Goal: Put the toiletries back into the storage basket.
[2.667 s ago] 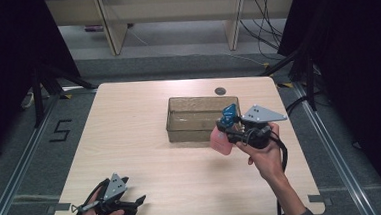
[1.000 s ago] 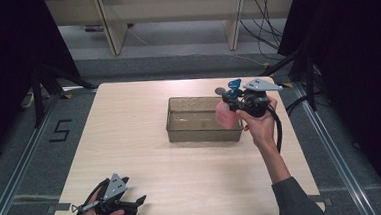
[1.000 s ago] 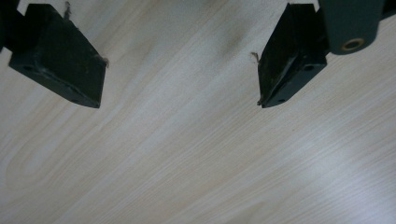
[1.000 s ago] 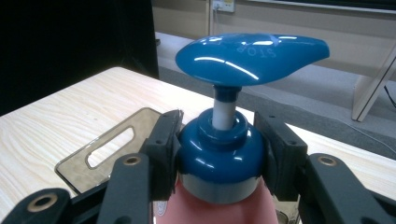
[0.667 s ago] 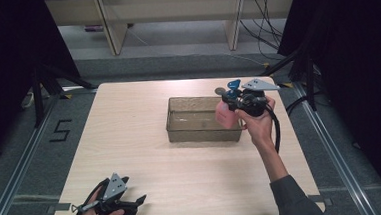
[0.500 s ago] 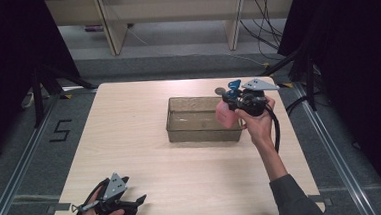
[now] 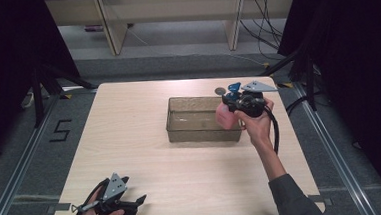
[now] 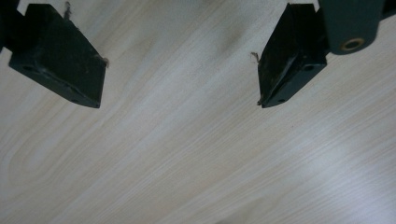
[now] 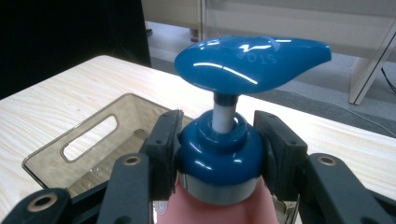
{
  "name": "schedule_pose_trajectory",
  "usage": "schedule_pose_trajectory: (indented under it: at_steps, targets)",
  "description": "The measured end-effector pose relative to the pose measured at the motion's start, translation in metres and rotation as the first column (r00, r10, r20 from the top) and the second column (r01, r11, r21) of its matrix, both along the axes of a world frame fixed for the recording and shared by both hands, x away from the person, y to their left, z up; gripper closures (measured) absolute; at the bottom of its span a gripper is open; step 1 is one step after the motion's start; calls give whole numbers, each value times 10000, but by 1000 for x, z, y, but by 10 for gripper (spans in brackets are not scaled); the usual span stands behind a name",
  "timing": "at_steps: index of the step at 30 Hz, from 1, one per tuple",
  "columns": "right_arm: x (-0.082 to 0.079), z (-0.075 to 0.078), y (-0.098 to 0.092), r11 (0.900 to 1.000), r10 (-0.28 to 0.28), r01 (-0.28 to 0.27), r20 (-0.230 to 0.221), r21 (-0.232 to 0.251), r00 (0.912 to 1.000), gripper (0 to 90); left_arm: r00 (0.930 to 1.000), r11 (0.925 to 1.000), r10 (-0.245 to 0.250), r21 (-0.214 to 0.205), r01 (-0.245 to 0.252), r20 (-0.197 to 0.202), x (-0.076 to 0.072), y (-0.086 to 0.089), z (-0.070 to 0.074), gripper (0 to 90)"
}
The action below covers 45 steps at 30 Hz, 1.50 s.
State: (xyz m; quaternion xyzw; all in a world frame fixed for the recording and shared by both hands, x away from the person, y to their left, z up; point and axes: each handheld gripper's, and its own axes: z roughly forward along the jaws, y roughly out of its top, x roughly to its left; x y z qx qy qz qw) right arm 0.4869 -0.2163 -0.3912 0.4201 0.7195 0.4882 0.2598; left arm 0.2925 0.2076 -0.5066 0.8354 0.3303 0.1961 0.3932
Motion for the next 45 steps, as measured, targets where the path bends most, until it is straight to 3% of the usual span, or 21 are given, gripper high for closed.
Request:
schedule_pose_trajectory:
  at_steps: [2,3,5,6,8,9,14,17,20,23,24,27,29,31,33,34,37,39,41,42,45]
  targets:
    - [0,-1,0,9999,20,-20,31,-122,10000,536,9998,9996,-169,233,166,143,1,1,0,150]
    - [0,-2,1,9999,-119,120,-122,57,9999,535,9998,9995,-149,263,146,124,1,1,0,149]
    - [1,-4,0,10000,-22,22,-13,-59,10000,535,10000,10000,-66,70,65,11,0,1,0,150]
    - [1,-4,0,10000,22,-23,-167,-48,9999,536,10000,9997,-44,248,44,16,0,1,2,150]
    - [2,-7,-1,9998,0,-1,-18,-181,10000,535,9999,9997,-139,195,138,54,0,1,0,149]
    - [2,-8,0,9999,-111,111,-187,0,9998,535,9999,9998,-97,191,96,52,0,1,0,150]
    - [2,-12,0,10000,-70,69,-323,-49,9995,535,10000,9999,-95,78,95,-21,-1,0,0,150]
    - [4,-15,-2,9995,-51,45,-173,-322,9998,536,9998,9994,-155,314,152,93,2,2,2,150]
    - [2,-16,0,10000,-55,50,-584,-76,9983,536,9998,9998,-165,125,164,94,1,1,0,150]
    - [4,-19,0,9996,33,-41,-321,-263,9995,536,10000,9998,-68,171,68,35,1,1,1,150]
    - [3,-19,0,9996,94,-108,-574,-243,9983,536,9999,9997,-111,240,110,48,1,1,2,150]
    - [3,-22,-1,9992,-26,13,-328,-405,9995,535,10000,10000,-57,-58,57,-1,0,0,0,150]
    - [2,-24,0,9997,-40,27,-512,-244,9987,535,10000,9999,6,-126,-7,-97,-1,-1,0,150]
    - [3,-25,0,9995,-6,-10,-517,-314,9987,536,9999,9997,-118,201,116,103,1,1,1,150]
    - [1,-26,0,9999,-19,9,-772,-136,9970,535,9998,9996,141,-235,-144,-133,-1,-1,0,150]
    - [3,-27,-1,9994,115,-134,-565,-333,9983,536,9998,9995,145,-274,-148,-114,-1,-2,0,150]
    - [1,-28,-2,9998,-19,5,-742,-196,9972,536,10000,10000,-39,60,39,-57,0,1,0,150]
    - [2,-29,-4,9986,-21,-2,-421,-538,9991,535,10000,10000,0,40,0,-99,0,1,1,150]
    - [1,-30,-3,9998,-63,48,-709,-218,9975,535,9999,9998,70,-164,-71,-82,-1,-1,0,150]
    - [1,-30,-3,9997,-104,85,-787,-238,9968,535,10000,10000,-30,31,30,-61,0,1,0,150]
    - [2,-31,-4,9995,136,-155,-655,-291,9978,535,9999,10000,-17,47,18,-131,0,1,1,150]
